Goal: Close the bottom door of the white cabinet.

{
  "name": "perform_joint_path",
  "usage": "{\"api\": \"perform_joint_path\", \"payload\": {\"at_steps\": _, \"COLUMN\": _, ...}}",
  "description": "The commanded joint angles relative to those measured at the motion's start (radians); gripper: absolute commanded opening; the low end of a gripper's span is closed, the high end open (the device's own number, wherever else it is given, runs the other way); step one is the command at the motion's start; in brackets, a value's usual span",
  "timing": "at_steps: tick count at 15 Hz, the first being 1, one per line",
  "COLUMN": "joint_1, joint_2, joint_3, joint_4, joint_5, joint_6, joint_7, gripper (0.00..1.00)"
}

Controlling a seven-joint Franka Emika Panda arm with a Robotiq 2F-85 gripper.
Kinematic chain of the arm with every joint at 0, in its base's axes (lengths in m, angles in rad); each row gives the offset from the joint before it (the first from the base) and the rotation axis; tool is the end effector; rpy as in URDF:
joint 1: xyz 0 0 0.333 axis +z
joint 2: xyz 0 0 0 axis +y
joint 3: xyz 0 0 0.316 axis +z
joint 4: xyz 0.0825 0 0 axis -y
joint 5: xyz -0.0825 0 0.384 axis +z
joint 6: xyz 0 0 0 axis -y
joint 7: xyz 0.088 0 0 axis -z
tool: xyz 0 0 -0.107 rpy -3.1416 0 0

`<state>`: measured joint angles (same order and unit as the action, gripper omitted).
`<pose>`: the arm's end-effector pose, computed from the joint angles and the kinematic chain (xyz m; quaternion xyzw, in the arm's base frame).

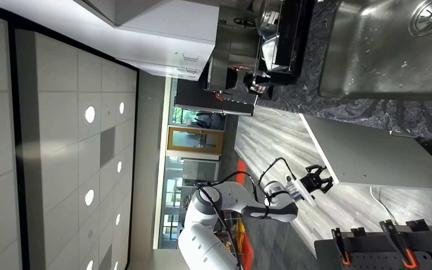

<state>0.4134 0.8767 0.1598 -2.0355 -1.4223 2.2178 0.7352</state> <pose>0.4223 0.2517 -0.0139 0.7907 0.4771 0.0038 0.3836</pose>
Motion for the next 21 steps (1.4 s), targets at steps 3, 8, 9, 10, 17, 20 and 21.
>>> {"api": "perform_joint_path", "payload": {"at_steps": 3, "joint_1": -0.035, "joint_2": 0.051, "joint_3": 0.0, "joint_4": 0.045, "joint_5": -0.057, "joint_6": -0.053, "joint_7": 0.01, "gripper": 0.12}}
{"api": "perform_joint_path", "payload": {"at_steps": 8, "joint_1": -0.051, "joint_2": 0.056, "joint_3": -0.002, "joint_4": 0.03, "joint_5": -0.051, "joint_6": -0.123, "joint_7": 0.021, "gripper": 0.0}}
{"api": "perform_joint_path", "payload": {"at_steps": 9, "joint_1": -0.052, "joint_2": 0.057, "joint_3": -0.003, "joint_4": 0.031, "joint_5": -0.051, "joint_6": -0.129, "joint_7": 0.025, "gripper": 0.0}}
{"api": "perform_joint_path", "payload": {"at_steps": 10, "joint_1": -0.053, "joint_2": 0.059, "joint_3": -0.006, "joint_4": 0.031, "joint_5": -0.053, "joint_6": -0.135, "joint_7": 0.029, "gripper": 0.0}}
{"api": "perform_joint_path", "payload": {"at_steps": 17, "joint_1": -0.084, "joint_2": 0.082, "joint_3": -0.043, "joint_4": 0.042, "joint_5": -0.087, "joint_6": -0.167, "joint_7": 0.13, "gripper": 0.0}}
{"api": "perform_joint_path", "payload": {"at_steps": 20, "joint_1": -0.116, "joint_2": 0.096, "joint_3": -0.063, "joint_4": 0.059, "joint_5": -0.102, "joint_6": -0.182, "joint_7": 0.186, "gripper": 0.0}}
{"api": "perform_joint_path", "payload": {"at_steps": 21, "joint_1": -0.127, "joint_2": 0.102, "joint_3": -0.066, "joint_4": 0.069, "joint_5": -0.106, "joint_6": -0.184, "joint_7": 0.201, "gripper": 0.0}}
